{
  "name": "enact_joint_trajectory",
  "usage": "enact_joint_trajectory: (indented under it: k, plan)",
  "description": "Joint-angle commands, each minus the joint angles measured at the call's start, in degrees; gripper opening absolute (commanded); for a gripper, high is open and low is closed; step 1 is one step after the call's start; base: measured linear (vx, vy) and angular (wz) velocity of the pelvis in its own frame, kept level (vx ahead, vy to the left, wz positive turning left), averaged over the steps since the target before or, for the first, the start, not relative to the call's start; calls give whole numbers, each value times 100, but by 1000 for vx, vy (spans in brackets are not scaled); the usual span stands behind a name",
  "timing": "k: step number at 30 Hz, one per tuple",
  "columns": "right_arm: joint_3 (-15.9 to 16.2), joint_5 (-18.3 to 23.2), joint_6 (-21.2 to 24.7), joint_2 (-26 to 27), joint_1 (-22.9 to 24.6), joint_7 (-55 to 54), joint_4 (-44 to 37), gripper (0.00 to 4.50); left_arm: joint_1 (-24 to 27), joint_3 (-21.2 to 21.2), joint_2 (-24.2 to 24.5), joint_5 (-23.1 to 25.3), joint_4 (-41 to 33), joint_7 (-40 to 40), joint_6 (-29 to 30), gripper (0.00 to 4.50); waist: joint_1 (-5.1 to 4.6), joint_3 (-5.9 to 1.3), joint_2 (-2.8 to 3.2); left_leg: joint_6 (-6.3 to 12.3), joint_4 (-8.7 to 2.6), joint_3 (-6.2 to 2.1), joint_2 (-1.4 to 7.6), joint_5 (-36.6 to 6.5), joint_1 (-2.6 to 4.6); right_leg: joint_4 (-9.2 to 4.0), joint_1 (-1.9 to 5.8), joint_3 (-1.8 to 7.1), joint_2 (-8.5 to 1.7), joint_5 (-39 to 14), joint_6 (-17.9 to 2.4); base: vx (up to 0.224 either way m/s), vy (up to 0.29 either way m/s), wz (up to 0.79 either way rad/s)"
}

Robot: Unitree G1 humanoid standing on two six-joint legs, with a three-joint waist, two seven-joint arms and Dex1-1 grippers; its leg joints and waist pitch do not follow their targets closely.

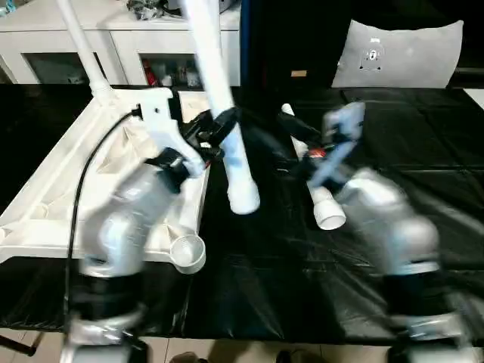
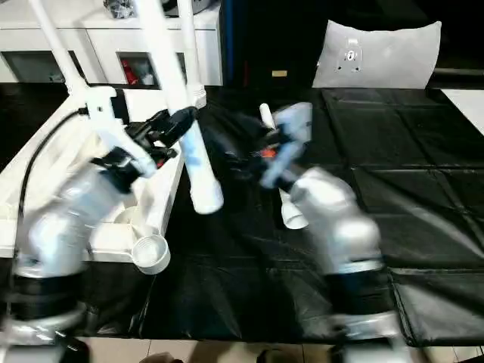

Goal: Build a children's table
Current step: Pick table leg

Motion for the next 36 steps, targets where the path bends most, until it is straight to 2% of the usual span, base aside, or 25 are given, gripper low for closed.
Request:
enact_joint_trajectory:
  k: [1, 3, 7, 11, 12, 16, 18, 23, 30, 31, 36]
  plan:
    - [-9, 314, 419, -236, -138, 420, -187, 392, -210, 111, 195, -349, 11, -553, 137, 184, 31, -436, -58, 445, -365, 84, 70, -399, -33, -409, 412, 210, -316, -1854, -822, 0, 0, 0]
    - [82, 421, 558, -480, -148, 742, -262, 392, -276, 128, 383, -608, -1, -986, 287, 184, 41, -447, -54, 426, -359, 91, 80, -354, -32, -400, 416, 211, -327, -1834, -847, 0, 0, 0]
    - [224, 644, 796, -848, -147, 1440, -430, 392, -399, 11, 696, -807, 6, -1705, 356, 184, 43, -453, -45, 455, -356, 95, 88, -324, -37, -388, 425, 213, -325, -1820, -884, 0, 0, 0]
    - [282, 781, 949, -1007, -197, 1723, -481, 392, -473, -53, 778, -1034, -32, -2054, 443, 184, 55, -448, -54, 405, -359, 102, 95, -416, -21, -405, 415, 211, -327, -1908, -910, 0, 0, 0]
    - [317, 854, 1000, -1083, -227, 1871, -517, 392, -489, -86, 816, -1163, -73, -2211, 514, 184, 60, -440, -77, 384, -365, 105, 87, -462, -17, -410, 423, 204, -326, -2024, -895, 0, 0, 0]
    - [396, 1090, 1145, -1230, -297, 2342, -635, 392, -523, -169, 848, -1286, -92, -2469, 562, 184, 76, -433, -90, 412, -362, 111, 96, -462, -20, -419, 414, 211, -325, -2148, -822, 0, 0, 0]
    - [410, 1117, 1188, -1237, -323, 2419, -640, 392, -535, -167, 844, -1363, -89, -2567, 597, 184, 69, -429, -108, 409, -363, 111, 91, -446, -32, -429, 416, 207, -319, -2214, -776, 0, 0, 0]
    - [424, 1260, 1317, -1205, -422, 2540, -582, 392, -566, -106, 839, -1610, -95, -2677, 701, 184, 78, -432, -108, 373, -361, 113, 87, -408, -27, -436, 403, 203, -316, -2309, -728, 0, 0, 0]
    - [469, 1339, 1434, -1249, -477, 2700, -557, 392, -570, -99, 858, -1710, -86, -2763, 735, 184, 87, -423, -106, 372, -364, 114, 83, -410, -27, -453, 398, 198, -309, -2403, -651, 0, 0, 0]
    - [493, 1354, 1482, -1276, -482, 2747, -561, 361, -581, -97, 854, -1748, -83, -2775, 736, 184, 83, -422, -100, 367, -364, 113, 84, -409, -24, -458, 394, 196, -309, -2415, -643, 0, 0, 0]
    - [575, 1302, 1513, -1326, -449, 2803, -565, 328, -604, -92, 854, -1781, -70, -2766, 733, 184, 88, -418, -108, 364, -364, 115, 82, -413, -26, -460, 395, 196, -305, -2445, -621, 0, 0, 0]
